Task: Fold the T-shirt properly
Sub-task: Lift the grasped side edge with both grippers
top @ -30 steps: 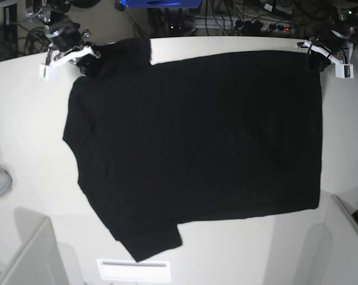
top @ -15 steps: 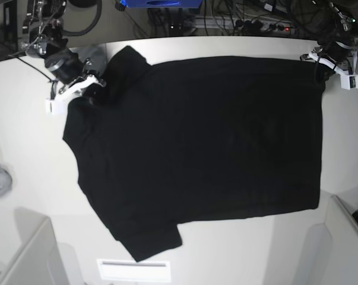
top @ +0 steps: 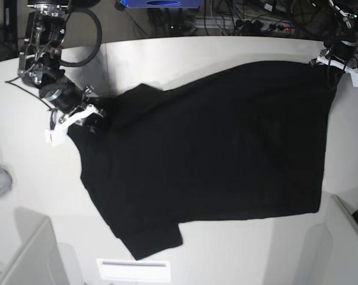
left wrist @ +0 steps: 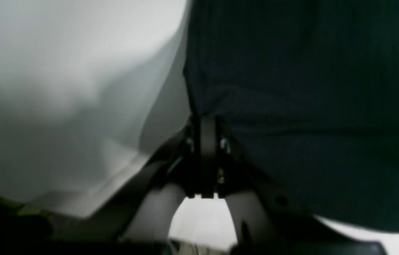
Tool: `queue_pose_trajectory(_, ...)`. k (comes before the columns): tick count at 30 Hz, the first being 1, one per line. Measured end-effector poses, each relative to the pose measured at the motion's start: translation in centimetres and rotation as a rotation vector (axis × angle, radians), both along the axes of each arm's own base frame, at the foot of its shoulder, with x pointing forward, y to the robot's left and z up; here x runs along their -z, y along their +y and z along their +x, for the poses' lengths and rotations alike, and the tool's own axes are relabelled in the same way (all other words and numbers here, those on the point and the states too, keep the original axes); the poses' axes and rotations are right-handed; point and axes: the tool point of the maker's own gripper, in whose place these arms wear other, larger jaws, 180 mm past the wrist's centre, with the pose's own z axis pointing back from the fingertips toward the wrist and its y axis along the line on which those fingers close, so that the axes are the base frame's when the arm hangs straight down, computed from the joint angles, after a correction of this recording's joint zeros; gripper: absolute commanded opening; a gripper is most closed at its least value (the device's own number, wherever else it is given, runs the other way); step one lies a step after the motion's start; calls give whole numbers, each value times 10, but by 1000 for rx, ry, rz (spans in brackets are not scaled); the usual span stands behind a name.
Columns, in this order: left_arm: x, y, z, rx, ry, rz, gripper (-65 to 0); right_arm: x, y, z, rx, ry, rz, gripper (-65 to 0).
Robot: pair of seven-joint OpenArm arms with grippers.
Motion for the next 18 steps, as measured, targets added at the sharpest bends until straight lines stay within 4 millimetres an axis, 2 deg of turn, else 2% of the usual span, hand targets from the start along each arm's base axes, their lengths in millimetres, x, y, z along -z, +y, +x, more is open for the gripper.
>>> queue_pose_trajectory(4, 0, 5, -1, -58, -3, -17, -650, -8, -1, 14, 6, -33, 2, -650)
queue_pose_trajectory(6, -2, 6, 4, -68, -20, -18, -650, -4, 0, 15, 4, -23, 3, -650)
queue_pose_trajectory(11, -4, 7, 9, -107, -46, -40, -650, 9, 27, 16, -71, 22, 30, -650)
queue_pose_trajectory(18, -5, 11, 11, -159, -59, -57, -650, 1, 23, 31, -65, -9, 19, -650)
